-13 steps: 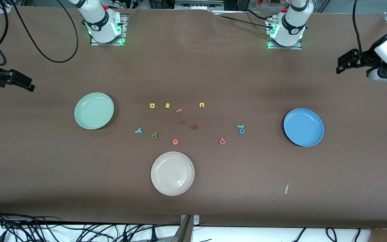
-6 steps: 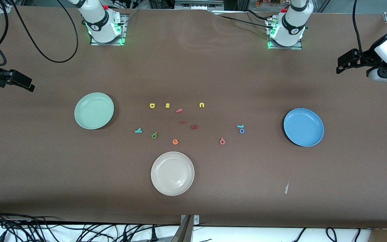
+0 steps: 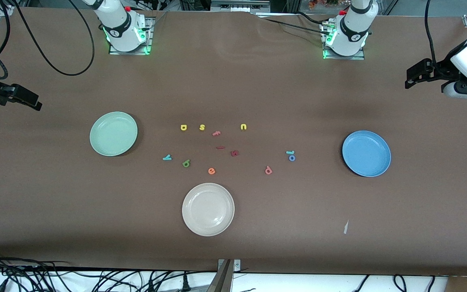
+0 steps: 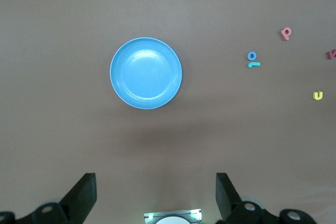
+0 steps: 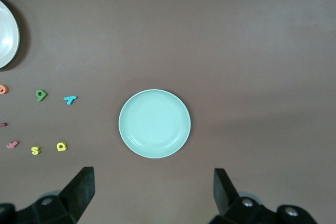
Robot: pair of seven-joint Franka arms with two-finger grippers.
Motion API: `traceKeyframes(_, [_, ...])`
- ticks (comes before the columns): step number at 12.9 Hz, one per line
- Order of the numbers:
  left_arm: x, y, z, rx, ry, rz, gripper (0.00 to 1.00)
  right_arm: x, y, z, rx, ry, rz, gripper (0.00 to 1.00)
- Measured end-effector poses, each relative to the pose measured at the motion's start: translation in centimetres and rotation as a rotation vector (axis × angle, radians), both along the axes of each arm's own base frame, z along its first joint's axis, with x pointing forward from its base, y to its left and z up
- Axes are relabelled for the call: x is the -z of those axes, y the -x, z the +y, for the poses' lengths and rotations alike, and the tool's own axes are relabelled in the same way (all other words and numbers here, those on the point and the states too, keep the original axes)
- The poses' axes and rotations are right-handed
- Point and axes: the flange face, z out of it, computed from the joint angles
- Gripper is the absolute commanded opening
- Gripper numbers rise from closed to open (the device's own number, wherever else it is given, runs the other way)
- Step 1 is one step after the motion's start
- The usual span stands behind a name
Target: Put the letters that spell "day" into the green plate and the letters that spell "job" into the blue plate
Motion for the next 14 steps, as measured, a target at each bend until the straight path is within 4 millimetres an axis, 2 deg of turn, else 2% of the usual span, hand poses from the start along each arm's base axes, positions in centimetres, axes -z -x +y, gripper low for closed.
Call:
traceKeyframes(3, [-0.1, 0.0, -0.5, 0.009, 0.000, -0.001, 1.00, 0.0, 0.0, 0.0, 0.000, 0.000, 0.000, 1.00])
traceKeyframes(9, [-1.0, 0.5, -2.9, -0.003, -0.006, -0.021, 1.00, 0.0, 0.0, 0.0, -0.002, 0.000, 0.003, 1.00])
traceKeyframes(14, [-1.1, 0.5, -2.9, -0.009, -0.007, -0.022, 1.00, 0.0, 0.0, 0.1, -0.003, 0.000, 0.003, 1.00])
